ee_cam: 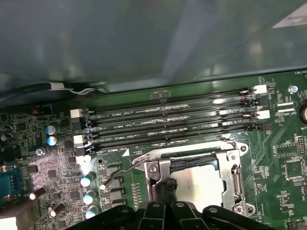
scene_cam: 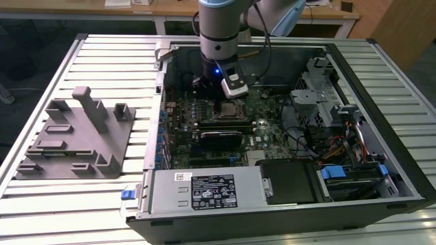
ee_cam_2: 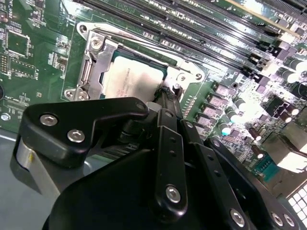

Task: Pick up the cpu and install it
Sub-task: 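Close the cpu cover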

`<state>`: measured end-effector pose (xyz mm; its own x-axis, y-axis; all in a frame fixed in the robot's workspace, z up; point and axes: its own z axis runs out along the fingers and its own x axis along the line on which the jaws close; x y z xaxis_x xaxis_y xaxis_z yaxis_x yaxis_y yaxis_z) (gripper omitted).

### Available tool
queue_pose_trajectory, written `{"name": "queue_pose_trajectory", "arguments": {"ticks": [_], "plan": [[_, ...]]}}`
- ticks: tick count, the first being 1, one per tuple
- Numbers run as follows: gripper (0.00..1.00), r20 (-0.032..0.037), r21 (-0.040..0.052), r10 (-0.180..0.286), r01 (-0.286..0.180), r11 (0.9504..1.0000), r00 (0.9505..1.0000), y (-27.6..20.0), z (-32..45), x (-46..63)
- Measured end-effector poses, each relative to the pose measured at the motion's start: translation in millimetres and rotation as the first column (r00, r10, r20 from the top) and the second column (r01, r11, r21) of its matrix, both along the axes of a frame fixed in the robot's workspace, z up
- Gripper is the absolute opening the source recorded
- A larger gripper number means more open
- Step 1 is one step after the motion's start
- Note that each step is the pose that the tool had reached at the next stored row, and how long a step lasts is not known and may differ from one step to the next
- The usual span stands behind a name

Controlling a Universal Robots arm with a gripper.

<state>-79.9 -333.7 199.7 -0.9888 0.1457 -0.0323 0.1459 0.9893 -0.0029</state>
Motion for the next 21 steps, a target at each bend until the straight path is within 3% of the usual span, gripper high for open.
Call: {"name": "queue_pose_trajectory", "arguments": {"ticks": [21], "plan": [[0.11,0.0000,0.0000,0.000,0.000,1.0000,1.0000,0.7,-0.6,3.0]]}}
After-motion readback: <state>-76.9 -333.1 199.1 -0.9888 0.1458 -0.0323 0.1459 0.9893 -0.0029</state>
